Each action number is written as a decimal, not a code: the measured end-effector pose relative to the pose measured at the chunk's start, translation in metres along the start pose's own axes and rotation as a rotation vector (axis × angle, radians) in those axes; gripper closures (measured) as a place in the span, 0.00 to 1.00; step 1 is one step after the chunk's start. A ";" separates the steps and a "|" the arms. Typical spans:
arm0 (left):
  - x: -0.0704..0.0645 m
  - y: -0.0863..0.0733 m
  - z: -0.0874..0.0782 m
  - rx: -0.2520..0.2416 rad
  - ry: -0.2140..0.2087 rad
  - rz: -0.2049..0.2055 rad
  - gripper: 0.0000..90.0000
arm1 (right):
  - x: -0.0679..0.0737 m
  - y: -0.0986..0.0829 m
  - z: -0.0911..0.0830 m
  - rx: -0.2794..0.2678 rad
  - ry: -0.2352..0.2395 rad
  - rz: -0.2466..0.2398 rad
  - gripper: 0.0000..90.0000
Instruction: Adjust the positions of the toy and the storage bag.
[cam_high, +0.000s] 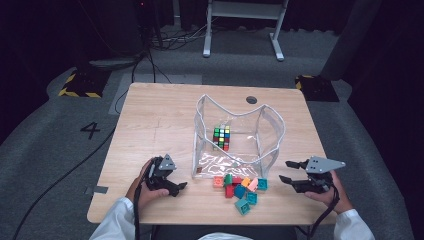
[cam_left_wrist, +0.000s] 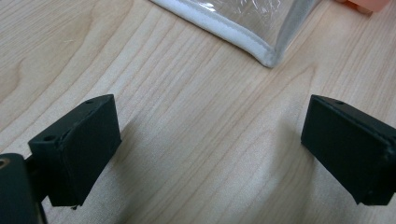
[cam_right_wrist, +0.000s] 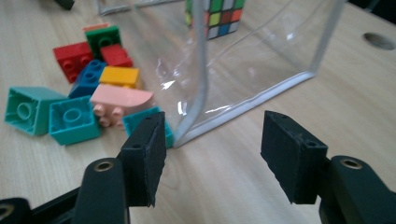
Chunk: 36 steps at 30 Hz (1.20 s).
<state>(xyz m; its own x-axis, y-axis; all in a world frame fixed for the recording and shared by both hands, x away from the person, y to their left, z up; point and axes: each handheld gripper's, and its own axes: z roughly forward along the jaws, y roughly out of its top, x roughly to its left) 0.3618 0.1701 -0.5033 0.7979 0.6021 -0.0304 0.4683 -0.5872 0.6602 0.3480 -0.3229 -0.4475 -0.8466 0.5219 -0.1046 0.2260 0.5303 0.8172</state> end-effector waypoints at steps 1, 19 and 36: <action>0.000 0.000 0.000 0.001 0.000 0.000 0.05 | 0.003 -0.003 0.003 0.001 0.015 0.007 0.45; 0.000 0.000 0.000 0.000 0.000 0.002 0.05 | 0.031 -0.019 0.054 0.090 0.113 -0.027 0.43; 0.000 0.000 0.000 0.001 -0.001 0.002 0.05 | 0.036 -0.018 0.063 0.076 0.168 -0.032 0.64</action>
<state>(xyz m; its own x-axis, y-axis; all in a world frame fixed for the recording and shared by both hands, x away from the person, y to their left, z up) 0.3621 0.1701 -0.5033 0.7990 0.6006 -0.0296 0.4672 -0.5890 0.6594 0.3437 -0.2720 -0.5018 -0.9211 0.3882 -0.0286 0.2277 0.5969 0.7693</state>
